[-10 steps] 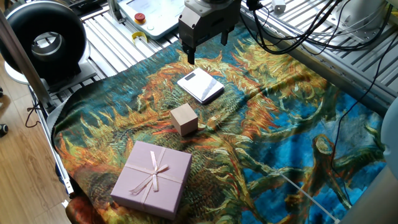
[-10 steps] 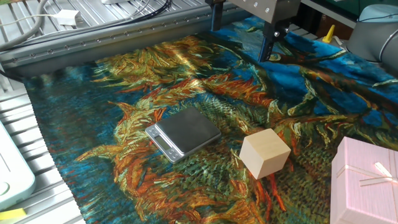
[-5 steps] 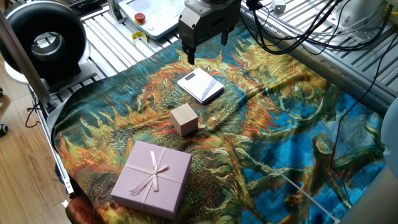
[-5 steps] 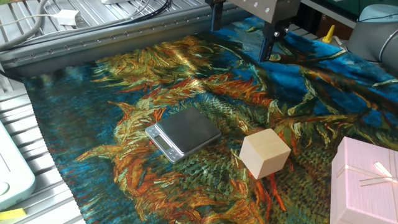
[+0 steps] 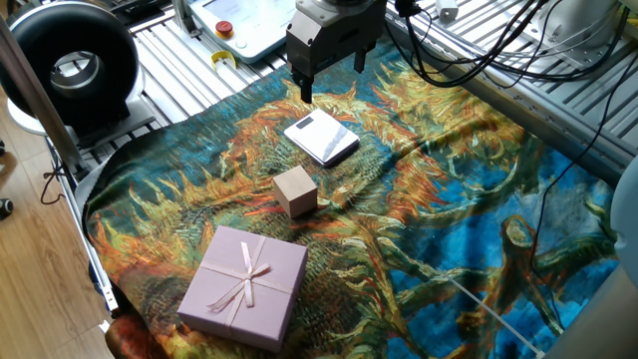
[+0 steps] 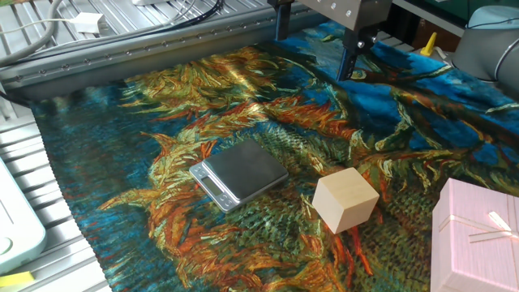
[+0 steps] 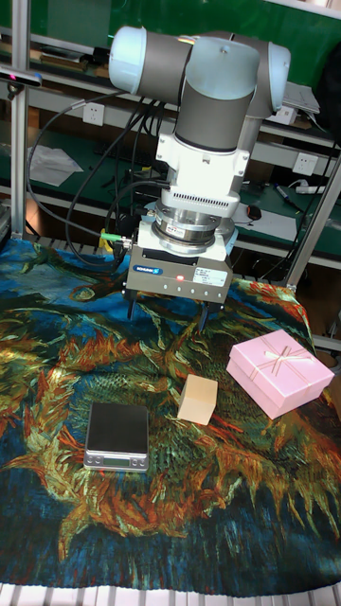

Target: Place the block on the scale

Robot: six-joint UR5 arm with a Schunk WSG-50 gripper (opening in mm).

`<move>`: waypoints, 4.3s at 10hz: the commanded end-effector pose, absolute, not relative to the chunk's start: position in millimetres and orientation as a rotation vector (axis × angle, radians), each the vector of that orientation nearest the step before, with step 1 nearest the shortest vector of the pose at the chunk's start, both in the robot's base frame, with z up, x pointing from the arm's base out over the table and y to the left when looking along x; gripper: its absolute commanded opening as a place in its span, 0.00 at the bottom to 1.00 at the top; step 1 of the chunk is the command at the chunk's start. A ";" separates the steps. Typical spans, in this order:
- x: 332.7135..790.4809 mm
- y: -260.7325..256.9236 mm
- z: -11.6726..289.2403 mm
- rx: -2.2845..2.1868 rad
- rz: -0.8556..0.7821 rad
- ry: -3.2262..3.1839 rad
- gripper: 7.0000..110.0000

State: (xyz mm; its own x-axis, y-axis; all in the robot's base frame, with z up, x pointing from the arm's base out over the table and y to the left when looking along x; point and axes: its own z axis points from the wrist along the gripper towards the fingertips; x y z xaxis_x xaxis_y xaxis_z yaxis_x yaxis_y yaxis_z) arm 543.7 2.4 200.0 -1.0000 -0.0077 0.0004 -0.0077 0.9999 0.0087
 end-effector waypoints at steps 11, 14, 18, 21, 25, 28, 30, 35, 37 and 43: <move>559.8 -12.3 201.2 0.191 0.083 -3.192 0.00; 561.1 -8.6 200.0 0.298 0.060 -3.189 0.00; 562.4 6.1 199.6 0.097 -0.040 -3.210 0.00; 558.3 18.0 201.8 -0.209 -0.100 -3.168 0.00; 568.5 16.4 199.9 -0.211 0.040 -3.151 0.00; 579.9 28.1 194.5 -0.214 0.066 -3.191 0.15; 585.1 36.2 189.4 -0.168 0.056 -3.220 0.15; 590.5 81.1 186.2 -0.037 -0.091 -3.251 0.36; 577.1 106.8 186.0 -0.062 -0.156 -3.200 0.57; 562.1 97.6 165.3 -0.159 0.018 -3.197 0.57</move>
